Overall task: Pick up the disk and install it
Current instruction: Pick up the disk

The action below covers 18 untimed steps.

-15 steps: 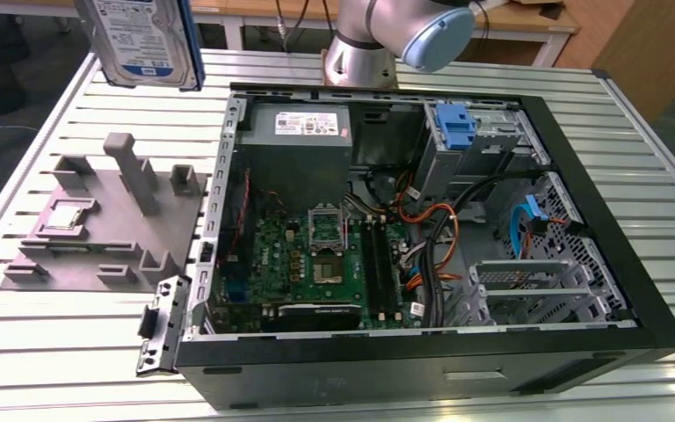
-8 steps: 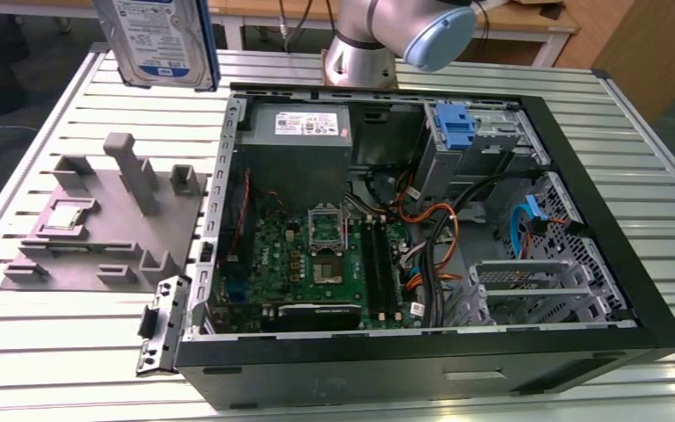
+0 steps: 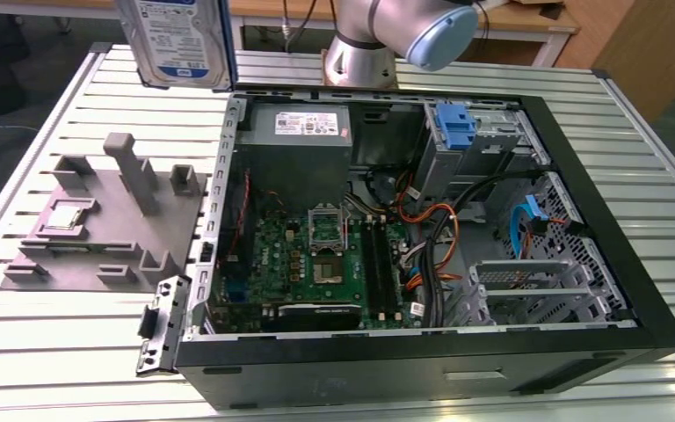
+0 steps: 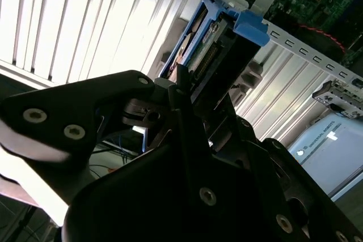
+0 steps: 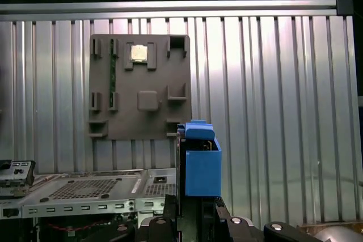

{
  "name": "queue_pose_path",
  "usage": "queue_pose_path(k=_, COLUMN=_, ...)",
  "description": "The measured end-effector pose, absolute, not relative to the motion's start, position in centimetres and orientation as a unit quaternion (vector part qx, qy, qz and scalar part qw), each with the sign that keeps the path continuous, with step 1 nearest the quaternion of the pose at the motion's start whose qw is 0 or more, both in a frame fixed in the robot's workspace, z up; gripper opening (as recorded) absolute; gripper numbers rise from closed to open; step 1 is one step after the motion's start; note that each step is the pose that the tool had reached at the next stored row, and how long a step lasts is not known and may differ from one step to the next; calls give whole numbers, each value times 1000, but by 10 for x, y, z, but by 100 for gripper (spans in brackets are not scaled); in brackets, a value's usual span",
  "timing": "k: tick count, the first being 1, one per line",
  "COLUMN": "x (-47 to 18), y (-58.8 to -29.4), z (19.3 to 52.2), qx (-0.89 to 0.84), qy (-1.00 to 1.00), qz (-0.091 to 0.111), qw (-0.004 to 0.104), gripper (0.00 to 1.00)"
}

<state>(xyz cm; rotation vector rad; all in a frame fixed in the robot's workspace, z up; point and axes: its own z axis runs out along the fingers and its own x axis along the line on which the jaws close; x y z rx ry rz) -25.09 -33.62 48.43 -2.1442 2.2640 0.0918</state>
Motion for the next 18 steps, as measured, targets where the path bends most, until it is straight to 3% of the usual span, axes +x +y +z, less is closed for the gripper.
queue_pose_path(k=18, x=-200, y=-336, z=484, qx=-687, qy=726, qz=30, qw=10, gripper=35)
